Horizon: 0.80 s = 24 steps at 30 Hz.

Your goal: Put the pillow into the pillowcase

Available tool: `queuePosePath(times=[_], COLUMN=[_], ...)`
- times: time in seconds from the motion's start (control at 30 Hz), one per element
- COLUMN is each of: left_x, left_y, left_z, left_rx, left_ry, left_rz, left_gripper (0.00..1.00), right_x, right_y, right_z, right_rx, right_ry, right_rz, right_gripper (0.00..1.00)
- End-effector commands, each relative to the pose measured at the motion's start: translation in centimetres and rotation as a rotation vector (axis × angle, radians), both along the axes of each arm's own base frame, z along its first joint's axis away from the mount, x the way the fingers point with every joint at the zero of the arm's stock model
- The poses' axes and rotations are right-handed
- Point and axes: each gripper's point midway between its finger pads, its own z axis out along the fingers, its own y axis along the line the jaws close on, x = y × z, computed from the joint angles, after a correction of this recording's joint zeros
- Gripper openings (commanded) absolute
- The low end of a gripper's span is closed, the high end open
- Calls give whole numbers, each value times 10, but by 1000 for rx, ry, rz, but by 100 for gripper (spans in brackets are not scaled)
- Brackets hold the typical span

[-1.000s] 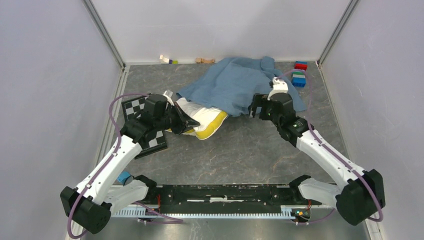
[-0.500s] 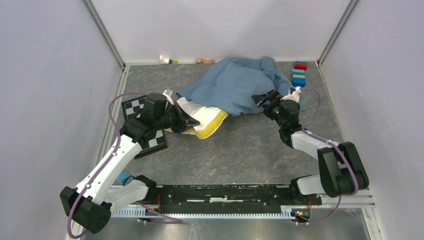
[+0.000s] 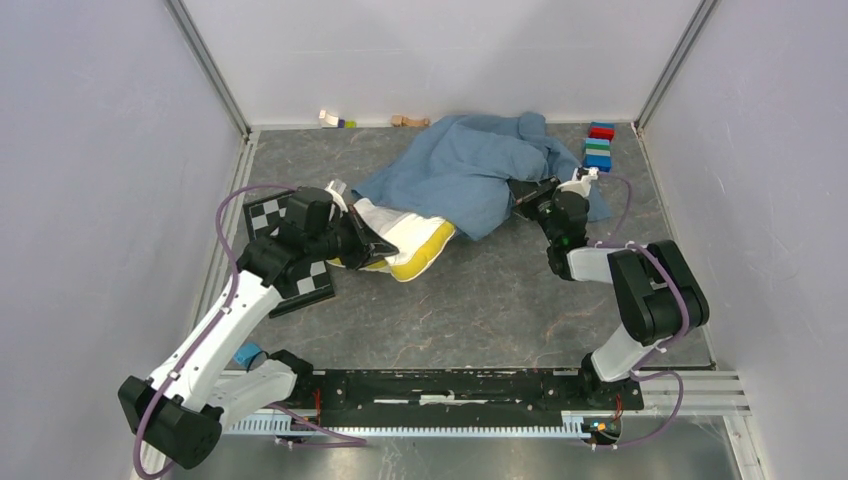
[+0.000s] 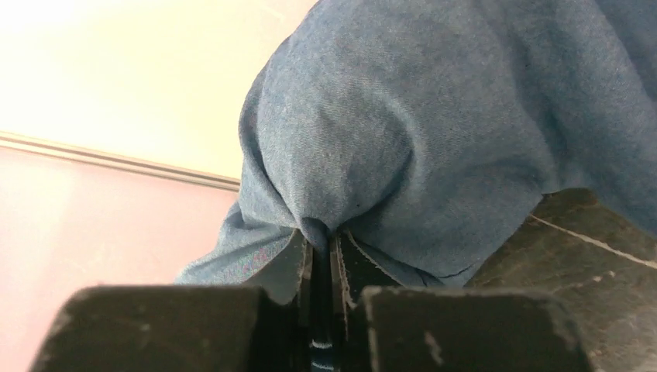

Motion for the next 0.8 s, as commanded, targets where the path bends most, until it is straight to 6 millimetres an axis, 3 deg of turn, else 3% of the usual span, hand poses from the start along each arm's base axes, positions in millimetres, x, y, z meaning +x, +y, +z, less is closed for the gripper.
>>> queuePosePath(times=[0.0,0.1,0.2,0.43,0.53,0.6,0.67,0.77], left_x=[-8,-16,-25,-66,-87,-96,-93,-78], left_y=[-5,-1,3,-14,-29,-39,-46,-56], left_z=[53,63,72,93,103,101,94,82], left_rx=[-59,-32,-3,-44,-64,-75,-92,-91], left_ry=[-163,-213,-268,-342,-360,-324,-264,-207], left_rz=[-88,-133,-178,-382,-478,-516,-504,-466], left_gripper=[2,3,3,3,3,4,8,20], right_x=[7,-12,-45,-132,-156,-159,-149,-106], right_y=[4,-1,-7,-24,-29,-30,-29,-28], right_z=[38,44,59,153,192,223,233,223], right_rx=[13,-80,-246,-571,-670,-733,-856,-1089], right_ry=[-98,-62,-20,-75,-74,-77,-9,137], right_rz=[8,13,16,-28,-12,9,34,40], right_gripper=[0,0,0,0,0,0,0,3])
